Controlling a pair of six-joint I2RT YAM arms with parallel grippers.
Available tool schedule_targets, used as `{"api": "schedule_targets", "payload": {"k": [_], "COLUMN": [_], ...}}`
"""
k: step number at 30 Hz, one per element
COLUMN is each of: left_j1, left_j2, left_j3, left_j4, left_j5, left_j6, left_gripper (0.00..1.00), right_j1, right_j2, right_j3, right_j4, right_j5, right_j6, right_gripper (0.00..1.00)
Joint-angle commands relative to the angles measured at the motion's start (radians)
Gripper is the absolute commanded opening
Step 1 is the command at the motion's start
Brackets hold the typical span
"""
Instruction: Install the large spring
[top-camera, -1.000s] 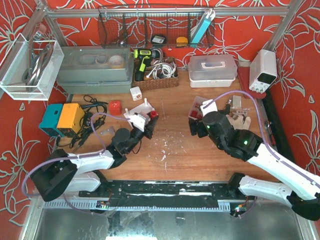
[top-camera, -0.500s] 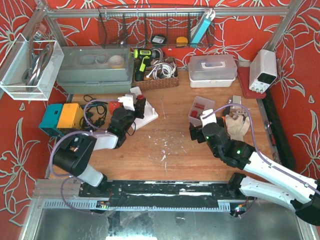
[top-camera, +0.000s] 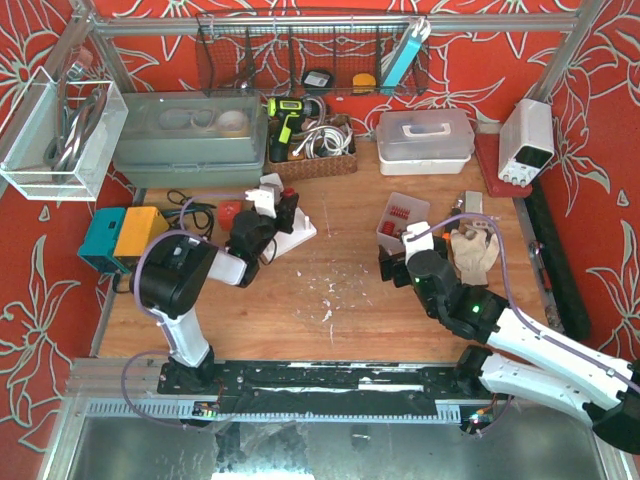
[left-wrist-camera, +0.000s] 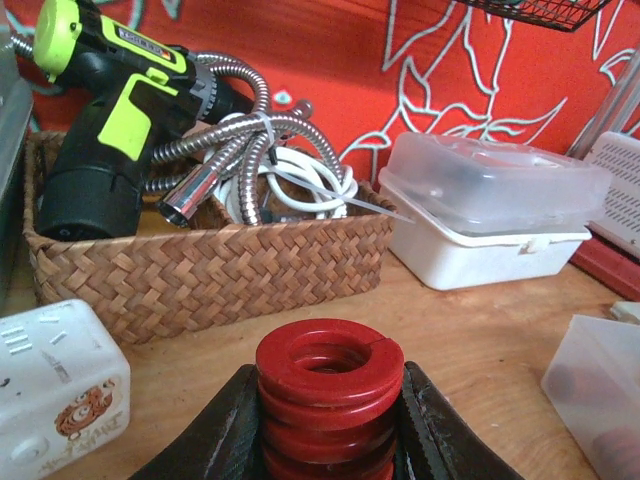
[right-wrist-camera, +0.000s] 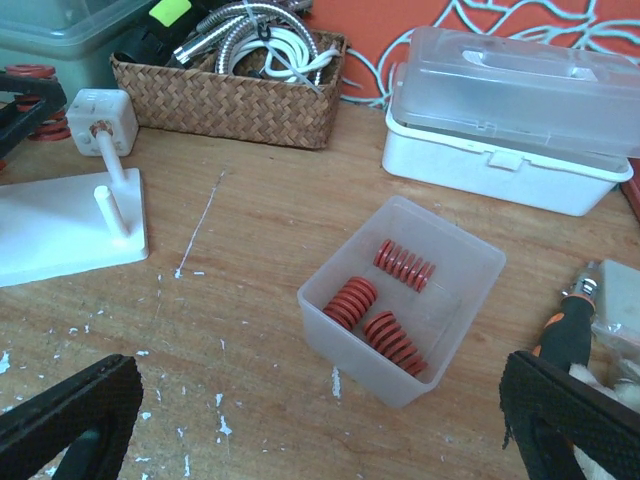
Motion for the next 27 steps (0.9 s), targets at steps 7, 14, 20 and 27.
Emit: {"api": "schedule_targets", "payload": {"k": [7,14,20,27], "left_j1": [0.03,0.045,0.052,0.054], "left_j2": [0.11,0.145,0.155,0.152], "left_j3": [0.132,0.179,0.185,0.253], "left_j4": [0.067,0.025,0.01,-0.171], "left_j5": [-0.004,-0.004,0.003,0.005], "left_j6": [0.012,0.024,0.012,-0.015], "left_gripper": [0.0,0.0,0.0,0.0], "right_j1": [-0.003,-0.003,-0.004,-0.005], "right_j2": [0.001,-0.023,-0.045,-0.052], "right_j3": [-0.022,-0.022,-0.024,-0.022], "right_j4": [0.016,0.009,0.007,0.0], "right_j5": [0.032,0.035,0.034,0.034], "right_j6": [-0.001,-0.003,-0.004,-0.004], "right_gripper": [0.98,0.98,0.98,0.98]}}
